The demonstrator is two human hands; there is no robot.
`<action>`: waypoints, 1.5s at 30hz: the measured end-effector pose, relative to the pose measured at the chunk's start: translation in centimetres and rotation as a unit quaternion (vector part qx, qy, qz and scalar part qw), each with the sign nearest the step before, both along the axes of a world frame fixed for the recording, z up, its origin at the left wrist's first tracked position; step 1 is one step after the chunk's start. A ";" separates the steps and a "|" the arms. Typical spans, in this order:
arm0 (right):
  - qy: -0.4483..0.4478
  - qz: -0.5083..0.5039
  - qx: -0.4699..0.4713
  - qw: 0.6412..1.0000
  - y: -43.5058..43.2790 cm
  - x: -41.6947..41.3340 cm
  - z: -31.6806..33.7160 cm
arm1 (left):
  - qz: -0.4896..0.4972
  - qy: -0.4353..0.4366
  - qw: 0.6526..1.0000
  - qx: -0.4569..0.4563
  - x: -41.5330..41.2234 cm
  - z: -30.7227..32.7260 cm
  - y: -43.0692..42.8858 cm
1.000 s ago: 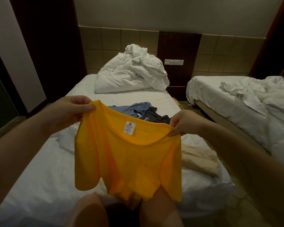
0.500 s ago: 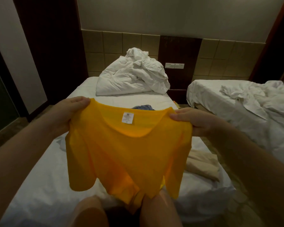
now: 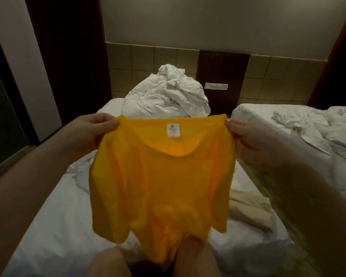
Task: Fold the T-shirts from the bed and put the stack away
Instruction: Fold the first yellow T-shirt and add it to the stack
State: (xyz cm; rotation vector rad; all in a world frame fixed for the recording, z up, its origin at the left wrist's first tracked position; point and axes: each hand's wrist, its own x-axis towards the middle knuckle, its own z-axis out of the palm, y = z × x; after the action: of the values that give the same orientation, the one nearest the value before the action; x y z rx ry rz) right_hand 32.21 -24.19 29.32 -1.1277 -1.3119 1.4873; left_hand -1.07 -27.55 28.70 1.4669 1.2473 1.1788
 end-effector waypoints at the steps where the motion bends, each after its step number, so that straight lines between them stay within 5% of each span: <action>1: -0.008 -0.009 -0.006 1.000 0.1 -0.2 0.0 | 0.021 -0.037 0.999 -0.012 0.4 -0.1 0.0; 5: 0.043 -0.018 -0.044 0.998 -0.2 -0.4 0.8 | 0.049 -0.139 0.988 -0.055 1.8 0.0 0.5; 9: -0.042 -0.110 -0.077 0.990 -0.7 -1.0 0.3 | 0.053 -0.016 0.994 -0.091 2.8 -1.5 0.1; 12: 0.001 -0.168 -0.078 0.983 -1.1 -2.6 -2.1 | 0.070 -0.073 0.990 -0.095 4.1 -3.8 -0.5; 16: -0.025 -0.223 0.061 0.973 -4.4 -7.1 -6.3 | 0.106 -0.212 0.969 -0.066 8.1 -6.7 -2.8; 21: -0.125 -0.279 0.228 0.925 -9.1 -12.0 -9.1 | 0.136 -0.150 0.979 0.015 12.4 -9.2 -6.4; 31: -0.219 -0.202 0.252 0.921 -10.1 -11.9 -8.4 | 0.179 -0.126 0.975 0.040 11.9 -9.4 -7.1; 38: -0.336 -0.135 0.332 0.871 -11.1 -12.3 -7.9 | 0.183 -0.130 0.973 0.048 11.8 -9.3 -7.2; 45: -0.200 -0.032 0.246 0.948 -10.0 -10.8 -7.7 | 0.172 -0.077 0.979 0.079 11.1 -9.3 -7.1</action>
State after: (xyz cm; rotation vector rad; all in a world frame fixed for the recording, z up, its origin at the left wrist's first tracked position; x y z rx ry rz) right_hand 21.37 -34.19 21.61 -1.1487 -1.7791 0.8275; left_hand 10.08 -34.70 19.40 1.2720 1.3607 1.6219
